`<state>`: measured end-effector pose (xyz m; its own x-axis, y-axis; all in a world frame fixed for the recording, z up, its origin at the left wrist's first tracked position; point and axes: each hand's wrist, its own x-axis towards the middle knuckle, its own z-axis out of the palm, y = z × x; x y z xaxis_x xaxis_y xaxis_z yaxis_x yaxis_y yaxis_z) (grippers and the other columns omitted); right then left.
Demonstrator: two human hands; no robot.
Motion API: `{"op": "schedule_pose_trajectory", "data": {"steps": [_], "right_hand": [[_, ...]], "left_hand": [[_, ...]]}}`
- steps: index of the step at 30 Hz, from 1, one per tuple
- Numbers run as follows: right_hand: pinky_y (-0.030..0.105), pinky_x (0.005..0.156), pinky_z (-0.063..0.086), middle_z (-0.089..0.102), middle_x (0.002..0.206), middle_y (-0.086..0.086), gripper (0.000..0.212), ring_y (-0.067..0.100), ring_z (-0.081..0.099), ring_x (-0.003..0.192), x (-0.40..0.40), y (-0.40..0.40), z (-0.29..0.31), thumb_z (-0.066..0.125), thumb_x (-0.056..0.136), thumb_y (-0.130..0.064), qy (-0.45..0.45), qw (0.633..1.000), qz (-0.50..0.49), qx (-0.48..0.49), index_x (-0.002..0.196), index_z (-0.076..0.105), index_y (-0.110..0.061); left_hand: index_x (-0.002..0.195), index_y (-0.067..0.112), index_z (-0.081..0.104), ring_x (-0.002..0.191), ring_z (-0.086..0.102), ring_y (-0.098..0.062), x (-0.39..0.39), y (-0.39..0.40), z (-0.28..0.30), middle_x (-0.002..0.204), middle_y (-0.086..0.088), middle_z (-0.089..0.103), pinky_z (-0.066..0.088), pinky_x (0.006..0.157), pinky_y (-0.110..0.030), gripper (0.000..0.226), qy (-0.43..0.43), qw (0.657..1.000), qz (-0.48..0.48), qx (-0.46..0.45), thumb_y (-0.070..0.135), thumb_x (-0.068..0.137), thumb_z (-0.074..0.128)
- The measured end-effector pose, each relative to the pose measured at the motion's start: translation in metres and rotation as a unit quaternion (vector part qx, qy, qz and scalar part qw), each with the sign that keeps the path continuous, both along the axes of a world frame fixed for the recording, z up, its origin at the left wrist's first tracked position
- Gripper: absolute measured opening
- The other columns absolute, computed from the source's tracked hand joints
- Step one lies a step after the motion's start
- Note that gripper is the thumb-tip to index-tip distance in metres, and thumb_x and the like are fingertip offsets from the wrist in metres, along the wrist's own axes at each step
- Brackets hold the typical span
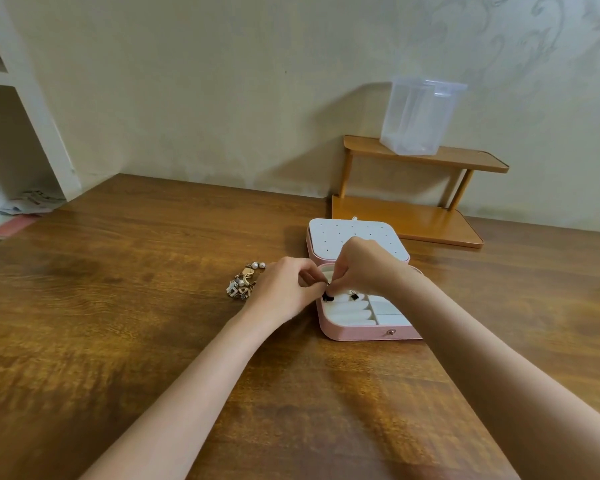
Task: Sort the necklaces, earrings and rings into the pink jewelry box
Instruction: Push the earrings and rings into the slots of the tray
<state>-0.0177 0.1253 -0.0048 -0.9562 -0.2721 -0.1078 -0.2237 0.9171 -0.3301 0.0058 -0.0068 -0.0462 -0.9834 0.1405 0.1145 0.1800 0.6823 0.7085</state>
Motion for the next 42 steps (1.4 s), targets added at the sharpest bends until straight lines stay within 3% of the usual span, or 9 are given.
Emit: {"op": "schedule_pose_trajectory", "data": {"steps": [7, 12, 15, 18, 21, 27, 33, 37, 42], "right_hand": [[0.017, 0.051, 0.036, 0.070, 0.082, 0.011, 0.027, 0.013, 0.052, 0.061, 0.002, 0.009, 0.003, 0.074, 0.076, -0.026, -0.009, 1.000, 0.007, -0.016, 0.089, 0.074, -0.003], [0.013, 0.041, 0.029, 0.066, 0.070, 0.011, 0.023, 0.009, 0.034, 0.046, -0.002, 0.013, 0.018, 0.064, 0.085, -0.026, 0.026, 0.998, 0.011, -0.064, 0.086, 0.074, -0.006], [0.006, 0.041, 0.033, 0.065, 0.073, 0.007, 0.019, 0.007, 0.041, 0.050, -0.002, 0.002, 0.019, 0.065, 0.085, -0.023, 0.055, 0.995, 0.050, -0.069, 0.086, 0.074, -0.006], [0.005, 0.056, 0.040, 0.069, 0.089, 0.000, 0.014, 0.001, 0.053, 0.067, 0.002, -0.016, 0.015, 0.066, 0.084, -0.018, 0.066, 0.987, 0.129, -0.064, 0.093, 0.073, -0.010], [0.012, 0.068, 0.045, 0.070, 0.095, 0.001, 0.017, 0.006, 0.057, 0.079, 0.003, -0.035, 0.003, 0.065, 0.084, -0.016, 0.080, 0.981, 0.175, -0.037, 0.099, 0.072, -0.011], [0.033, 0.078, 0.049, 0.067, 0.101, 0.007, 0.020, 0.022, 0.059, 0.093, 0.006, -0.057, -0.021, 0.061, 0.086, -0.019, 0.116, 0.968, 0.213, 0.068, 0.103, 0.070, -0.013], [0.034, 0.078, 0.051, 0.068, 0.094, 0.008, 0.015, 0.022, 0.061, 0.088, 0.006, -0.051, -0.022, 0.060, 0.083, -0.011, 0.101, 0.975, 0.195, 0.007, 0.093, 0.071, -0.009], [0.024, 0.069, 0.052, 0.069, 0.083, 0.007, 0.006, 0.015, 0.063, 0.073, 0.001, -0.028, -0.001, 0.068, 0.079, -0.009, 0.079, 0.982, 0.104, -0.140, 0.084, 0.070, -0.006], [0.013, 0.052, 0.045, 0.064, 0.066, -0.001, 0.009, 0.006, 0.055, 0.056, 0.000, 0.000, 0.015, 0.071, 0.078, -0.008, 0.073, 0.976, 0.055, -0.196, 0.073, 0.065, -0.011]], "left_hand": [[0.093, 0.024, 0.068, 0.083, 0.061, -0.009, 0.001, -0.001, 0.000, 0.089, 0.008, 0.065, 0.052, 0.074, -0.028, 0.009, -0.005, 1.000, -0.006, 0.016, 0.026, 0.087, 0.062], [0.099, 0.023, 0.069, 0.086, 0.057, -0.005, 0.002, -0.010, 0.008, 0.098, 0.007, 0.065, 0.046, 0.070, -0.016, 0.015, 0.029, 0.999, 0.009, 0.026, 0.020, 0.091, 0.056], [0.093, 0.026, 0.070, 0.092, 0.058, -0.006, 0.002, -0.037, 0.017, 0.102, 0.010, 0.066, 0.048, 0.078, -0.021, 0.019, 0.060, 0.994, 0.060, 0.072, 0.016, 0.092, 0.054], [0.092, 0.027, 0.070, 0.088, 0.056, -0.006, 0.003, -0.064, 0.014, 0.099, 0.010, 0.065, 0.043, 0.068, -0.016, 0.019, 0.062, 0.992, 0.113, 0.019, 0.015, 0.091, 0.055], [0.090, 0.029, 0.069, 0.089, 0.055, -0.011, 0.005, -0.077, 0.002, 0.101, 0.004, 0.062, 0.040, 0.071, -0.022, 0.016, 0.043, 0.991, 0.109, -0.069, 0.018, 0.090, 0.058], [0.098, 0.025, 0.069, 0.095, 0.054, -0.015, 0.004, -0.070, -0.008, 0.104, 0.001, 0.056, 0.043, 0.078, -0.026, 0.016, 0.030, 0.991, 0.086, -0.097, 0.016, 0.089, 0.060], [0.097, 0.023, 0.069, 0.101, 0.053, -0.015, 0.005, -0.068, -0.012, 0.107, 0.002, 0.056, 0.044, 0.082, -0.027, 0.015, 0.061, 0.989, 0.084, -0.106, 0.016, 0.089, 0.060], [0.099, 0.017, 0.070, 0.093, 0.057, -0.009, 0.013, -0.053, 0.005, 0.102, 0.003, 0.063, 0.044, 0.074, -0.015, 0.014, 0.148, 0.986, 0.073, 0.017, 0.017, 0.087, 0.062], [0.093, 0.019, 0.070, 0.088, 0.063, -0.010, 0.013, -0.014, 0.024, 0.091, 0.005, 0.069, 0.051, 0.080, -0.026, 0.009, 0.051, 0.988, 0.021, 0.144, 0.020, 0.085, 0.065]]}}
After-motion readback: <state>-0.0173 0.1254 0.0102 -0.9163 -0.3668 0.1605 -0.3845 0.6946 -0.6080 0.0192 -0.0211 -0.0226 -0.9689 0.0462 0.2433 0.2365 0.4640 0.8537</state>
